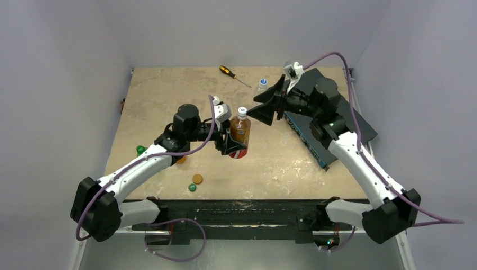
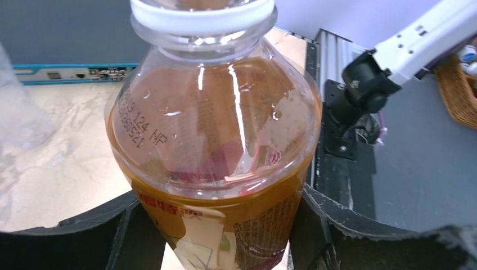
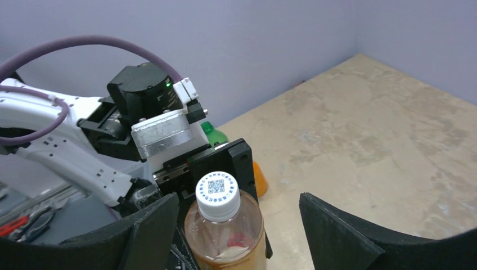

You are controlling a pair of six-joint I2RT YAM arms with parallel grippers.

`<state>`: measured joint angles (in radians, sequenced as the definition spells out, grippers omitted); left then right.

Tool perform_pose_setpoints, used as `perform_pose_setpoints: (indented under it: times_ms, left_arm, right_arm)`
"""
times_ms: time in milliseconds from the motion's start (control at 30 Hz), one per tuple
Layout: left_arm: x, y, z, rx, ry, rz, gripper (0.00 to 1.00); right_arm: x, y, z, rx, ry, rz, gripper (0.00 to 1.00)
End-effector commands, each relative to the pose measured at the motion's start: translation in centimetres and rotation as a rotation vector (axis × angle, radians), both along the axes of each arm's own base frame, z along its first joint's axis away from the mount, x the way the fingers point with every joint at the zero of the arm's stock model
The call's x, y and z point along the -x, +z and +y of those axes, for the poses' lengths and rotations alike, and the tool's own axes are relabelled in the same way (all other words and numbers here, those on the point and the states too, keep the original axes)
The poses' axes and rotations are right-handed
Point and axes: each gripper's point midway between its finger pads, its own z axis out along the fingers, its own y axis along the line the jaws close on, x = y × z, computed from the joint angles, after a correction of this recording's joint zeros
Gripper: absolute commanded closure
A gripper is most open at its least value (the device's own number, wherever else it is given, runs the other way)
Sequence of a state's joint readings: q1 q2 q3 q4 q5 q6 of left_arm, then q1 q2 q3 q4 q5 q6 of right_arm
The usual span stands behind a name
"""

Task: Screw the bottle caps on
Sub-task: Screw the bottle cap onto the plastic bottle.

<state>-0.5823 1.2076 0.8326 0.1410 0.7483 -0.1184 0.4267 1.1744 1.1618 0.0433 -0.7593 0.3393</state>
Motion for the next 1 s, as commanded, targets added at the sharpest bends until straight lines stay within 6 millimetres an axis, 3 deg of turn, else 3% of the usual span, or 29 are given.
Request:
perform_pose_setpoints:
  times_ms: [0,633,967]
  left_arm:
    - [2.1,4.5,-0.5,0.098,-0.132,-0.059,1.0]
    - [1.9,4.6,-1.1,0.134,-0.157,-0.04,1.0]
    - [1.8,4.0,-1.2,0.133,-0.159,-0.023,1.0]
  right_arm:
    - [2.3,2.0,1.3,-0.093,0.194,-0.073,0.15]
    - [3.7,2.2,4.7,-0.164,0.293,0.008,0.19]
    - [4.0,3.2,5.0,-0.187,0.283,-0.002,0.19]
